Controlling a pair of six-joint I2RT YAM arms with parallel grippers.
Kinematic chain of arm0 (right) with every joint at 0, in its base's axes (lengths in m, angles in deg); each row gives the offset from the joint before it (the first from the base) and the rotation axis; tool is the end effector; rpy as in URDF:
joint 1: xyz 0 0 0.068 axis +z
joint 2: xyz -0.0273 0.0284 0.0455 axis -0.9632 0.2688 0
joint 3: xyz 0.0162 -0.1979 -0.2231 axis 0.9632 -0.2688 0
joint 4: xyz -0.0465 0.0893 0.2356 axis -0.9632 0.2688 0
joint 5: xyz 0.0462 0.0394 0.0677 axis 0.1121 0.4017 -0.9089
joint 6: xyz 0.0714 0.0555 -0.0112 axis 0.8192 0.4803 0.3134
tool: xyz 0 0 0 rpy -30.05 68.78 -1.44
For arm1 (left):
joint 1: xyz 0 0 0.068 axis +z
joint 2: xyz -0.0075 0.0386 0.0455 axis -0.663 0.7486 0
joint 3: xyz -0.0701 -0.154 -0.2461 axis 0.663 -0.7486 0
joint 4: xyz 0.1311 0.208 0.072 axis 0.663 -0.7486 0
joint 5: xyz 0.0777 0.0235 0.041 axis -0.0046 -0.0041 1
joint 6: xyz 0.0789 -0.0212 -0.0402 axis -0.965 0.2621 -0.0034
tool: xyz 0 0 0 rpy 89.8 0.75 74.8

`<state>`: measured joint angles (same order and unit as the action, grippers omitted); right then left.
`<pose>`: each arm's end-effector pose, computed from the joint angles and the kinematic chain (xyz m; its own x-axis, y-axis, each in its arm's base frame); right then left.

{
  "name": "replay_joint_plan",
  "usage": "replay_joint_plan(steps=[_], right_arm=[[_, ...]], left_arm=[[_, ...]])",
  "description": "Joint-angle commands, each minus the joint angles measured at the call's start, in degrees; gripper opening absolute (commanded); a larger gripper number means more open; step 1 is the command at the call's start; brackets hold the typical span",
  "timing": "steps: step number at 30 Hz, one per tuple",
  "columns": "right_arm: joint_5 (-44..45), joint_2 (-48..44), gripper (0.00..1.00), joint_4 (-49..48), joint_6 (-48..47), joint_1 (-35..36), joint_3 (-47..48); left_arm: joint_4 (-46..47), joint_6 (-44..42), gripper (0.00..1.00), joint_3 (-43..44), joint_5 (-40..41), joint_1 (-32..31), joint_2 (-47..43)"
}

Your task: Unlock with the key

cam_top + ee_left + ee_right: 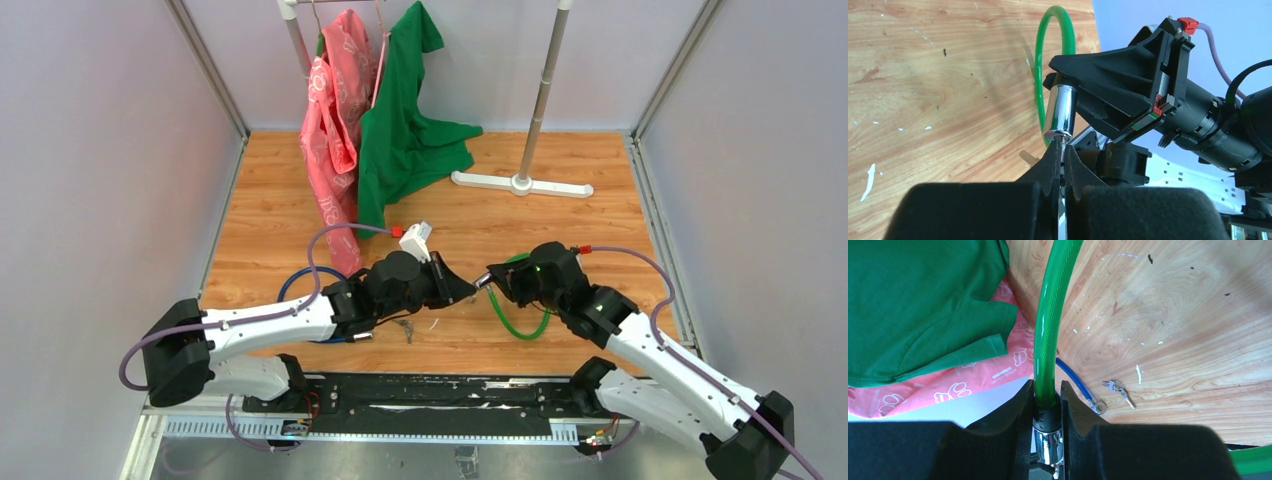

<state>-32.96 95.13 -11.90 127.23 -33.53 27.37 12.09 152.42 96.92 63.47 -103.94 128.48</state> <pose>0.1535 0.1172 0.2599 -0.4826 0.8734 0.0653 0.4768 0.1994 0.8561 0.1515 -0.2693 0.2748 -0.8092 -0.3699 -0.4565 0.2345 0.5091 -0.8281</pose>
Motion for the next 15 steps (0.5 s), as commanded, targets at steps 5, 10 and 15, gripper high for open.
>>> replay_joint_plan(steps=[5,10,15], right_arm=[[-7.1,0.5,0.0,0.3,-1.1,2.8,1.6],[-6.5,0.4,0.0,1.5,-1.3,2.9,1.9],[-7.3,1.6,0.0,4.0,-1.7,3.0,3.3]], left_arm=[[-0.9,-3.4,0.0,-2.5,5.5,-0.3,-0.8],[-0.8,-3.2,0.0,-3.2,6.2,-0.5,-1.1],[-0.8,-4.7,0.0,-3.3,6.3,-0.8,-1.4]])
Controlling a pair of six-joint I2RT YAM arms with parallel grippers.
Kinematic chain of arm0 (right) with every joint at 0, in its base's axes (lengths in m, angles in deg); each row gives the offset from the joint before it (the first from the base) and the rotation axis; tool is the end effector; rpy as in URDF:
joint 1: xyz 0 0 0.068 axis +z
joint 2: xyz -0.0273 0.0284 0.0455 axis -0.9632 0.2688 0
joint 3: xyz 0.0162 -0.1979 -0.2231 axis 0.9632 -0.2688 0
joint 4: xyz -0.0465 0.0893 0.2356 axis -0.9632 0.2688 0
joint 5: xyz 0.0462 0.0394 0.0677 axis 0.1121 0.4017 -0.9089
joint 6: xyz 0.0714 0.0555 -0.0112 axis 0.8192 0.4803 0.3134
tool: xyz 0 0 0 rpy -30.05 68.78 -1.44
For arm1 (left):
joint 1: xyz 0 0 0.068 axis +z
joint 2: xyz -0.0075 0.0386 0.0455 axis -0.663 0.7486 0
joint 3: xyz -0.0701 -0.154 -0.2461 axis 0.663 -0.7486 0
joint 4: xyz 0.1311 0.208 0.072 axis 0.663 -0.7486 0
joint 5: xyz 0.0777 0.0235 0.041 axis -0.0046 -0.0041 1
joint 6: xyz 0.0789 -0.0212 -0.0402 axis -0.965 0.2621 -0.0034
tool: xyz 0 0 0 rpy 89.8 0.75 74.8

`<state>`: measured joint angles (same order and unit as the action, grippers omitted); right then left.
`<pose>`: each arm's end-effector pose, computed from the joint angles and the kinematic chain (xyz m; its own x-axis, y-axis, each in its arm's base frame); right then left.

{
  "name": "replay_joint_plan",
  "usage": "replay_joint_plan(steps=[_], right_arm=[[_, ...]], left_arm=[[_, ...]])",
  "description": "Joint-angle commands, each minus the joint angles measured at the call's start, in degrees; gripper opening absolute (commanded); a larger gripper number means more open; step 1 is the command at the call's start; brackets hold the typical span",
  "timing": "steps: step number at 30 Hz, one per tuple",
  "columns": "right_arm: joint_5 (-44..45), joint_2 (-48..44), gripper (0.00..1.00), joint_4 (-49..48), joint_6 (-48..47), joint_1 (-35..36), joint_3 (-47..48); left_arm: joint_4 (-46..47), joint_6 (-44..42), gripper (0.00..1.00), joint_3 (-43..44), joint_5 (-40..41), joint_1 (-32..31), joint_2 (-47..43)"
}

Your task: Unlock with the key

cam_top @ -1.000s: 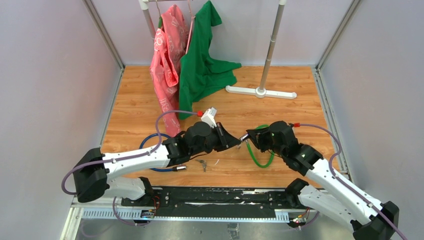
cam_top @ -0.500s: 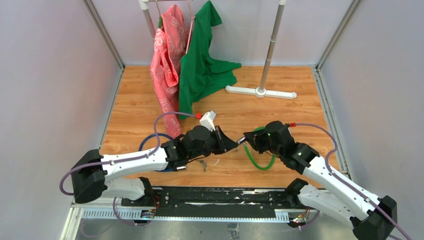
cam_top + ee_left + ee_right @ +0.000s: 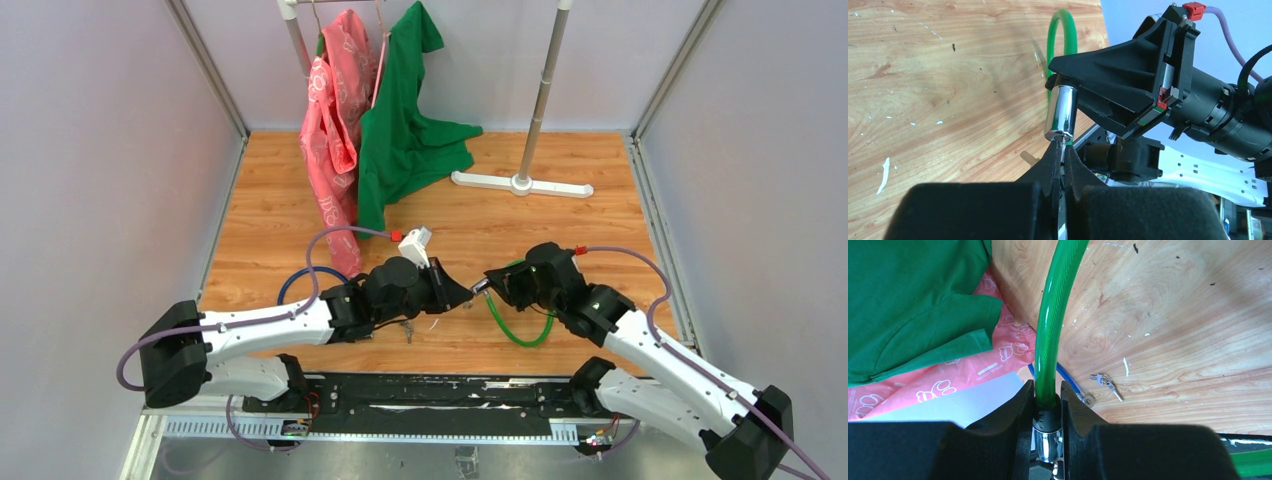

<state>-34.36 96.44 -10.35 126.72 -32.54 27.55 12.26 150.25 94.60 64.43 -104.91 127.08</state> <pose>0.1512 0.1223 0.2535 -0.5169 0.8538 0.0615 0.5009 0.2434 0.8306 0.1443 -0.2636 0.2666 -0.8006 -0.3425 -0.4917 0.2648 0.5339 -0.8030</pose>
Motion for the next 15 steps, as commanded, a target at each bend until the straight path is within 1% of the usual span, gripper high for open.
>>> replay_joint_plan(steps=[1,8,15], right_arm=[[-6.0,0.7,0.0,2.8,-1.3,2.0,3.4],[-10.1,3.3,0.0,3.7,-1.4,1.9,4.4],[-10.6,5.1,0.0,8.4,-3.2,2.0,7.4]], left_arm=[[-1.0,-3.3,0.0,-1.0,5.5,0.0,-0.2],[-1.0,-8.9,0.0,-0.8,7.5,-1.6,-1.3],[-2.4,-17.7,0.0,0.4,12.3,-5.1,-1.8]])
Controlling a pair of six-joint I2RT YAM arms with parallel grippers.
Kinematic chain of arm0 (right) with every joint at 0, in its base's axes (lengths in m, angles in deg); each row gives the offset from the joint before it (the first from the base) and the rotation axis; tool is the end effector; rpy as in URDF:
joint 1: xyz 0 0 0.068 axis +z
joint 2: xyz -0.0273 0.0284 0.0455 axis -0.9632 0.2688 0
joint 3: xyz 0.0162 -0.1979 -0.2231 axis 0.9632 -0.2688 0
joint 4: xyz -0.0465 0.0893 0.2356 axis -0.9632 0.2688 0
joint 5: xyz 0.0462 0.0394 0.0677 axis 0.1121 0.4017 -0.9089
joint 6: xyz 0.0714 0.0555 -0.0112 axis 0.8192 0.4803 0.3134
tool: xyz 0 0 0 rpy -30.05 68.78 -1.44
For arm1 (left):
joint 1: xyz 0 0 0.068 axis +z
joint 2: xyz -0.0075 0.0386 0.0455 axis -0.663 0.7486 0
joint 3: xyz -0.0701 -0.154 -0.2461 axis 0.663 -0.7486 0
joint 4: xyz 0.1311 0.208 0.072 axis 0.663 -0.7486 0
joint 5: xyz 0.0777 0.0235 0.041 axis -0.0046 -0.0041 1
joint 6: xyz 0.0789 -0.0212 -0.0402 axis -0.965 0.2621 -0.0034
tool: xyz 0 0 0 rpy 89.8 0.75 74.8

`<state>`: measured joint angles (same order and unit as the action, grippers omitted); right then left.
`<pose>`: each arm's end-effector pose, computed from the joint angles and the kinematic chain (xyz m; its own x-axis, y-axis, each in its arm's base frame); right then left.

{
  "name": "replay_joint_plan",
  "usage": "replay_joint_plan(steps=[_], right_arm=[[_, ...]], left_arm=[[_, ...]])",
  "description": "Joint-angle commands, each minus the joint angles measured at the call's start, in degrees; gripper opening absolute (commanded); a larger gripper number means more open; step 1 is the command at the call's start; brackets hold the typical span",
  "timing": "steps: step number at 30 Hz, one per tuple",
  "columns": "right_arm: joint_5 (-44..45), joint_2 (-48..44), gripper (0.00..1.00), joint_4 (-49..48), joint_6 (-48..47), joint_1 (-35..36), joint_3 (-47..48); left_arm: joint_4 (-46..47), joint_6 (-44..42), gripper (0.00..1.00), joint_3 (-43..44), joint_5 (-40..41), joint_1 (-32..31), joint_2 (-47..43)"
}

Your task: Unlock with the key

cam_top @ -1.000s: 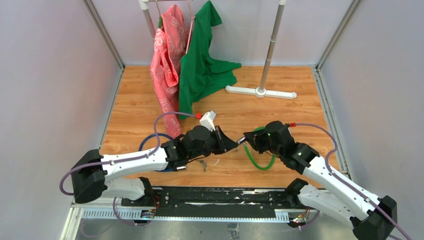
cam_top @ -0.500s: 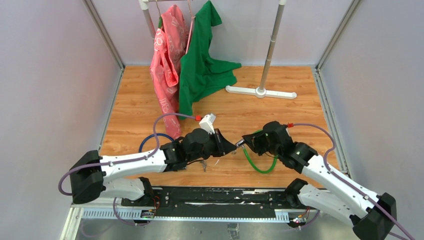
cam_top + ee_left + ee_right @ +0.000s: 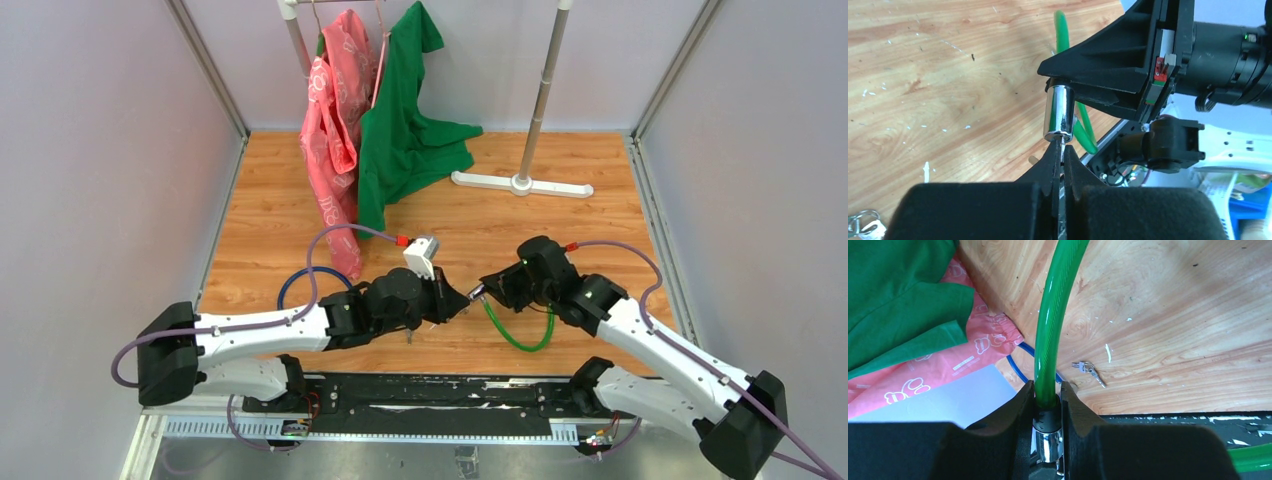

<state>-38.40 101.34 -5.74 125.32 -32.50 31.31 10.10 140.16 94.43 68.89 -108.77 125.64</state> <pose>0.1547 0.1334 0.2522 -0.5710 0.8181 0.0682 0.5537 0.3225 0.7678 0.1292 -0.2636 0.2674 -0.7290 -0.2317 -0.6441 0.4101 0.6056 -0.6820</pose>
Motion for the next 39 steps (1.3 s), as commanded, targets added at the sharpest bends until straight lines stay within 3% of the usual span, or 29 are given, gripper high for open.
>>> replay_joint_plan(steps=[1,9,31,39], right_arm=[[-6.5,0.5,0.0,4.5,-2.2,1.9,4.2],[-7.7,2.6,0.0,6.5,-3.7,1.9,6.2],[-9.4,5.6,0.0,10.2,-6.0,2.0,10.5],[-9.5,6.2,0.0,11.7,-6.3,2.0,11.8]], left_arm=[[-0.5,-9.2,0.0,0.6,8.7,-1.7,-0.5],[-1.3,-19.9,0.0,1.1,11.0,-3.2,-1.8],[-0.4,-61.5,0.0,2.3,17.7,-9.5,-2.0],[1.9,-72.7,0.0,-0.6,15.2,-10.5,-6.2]])
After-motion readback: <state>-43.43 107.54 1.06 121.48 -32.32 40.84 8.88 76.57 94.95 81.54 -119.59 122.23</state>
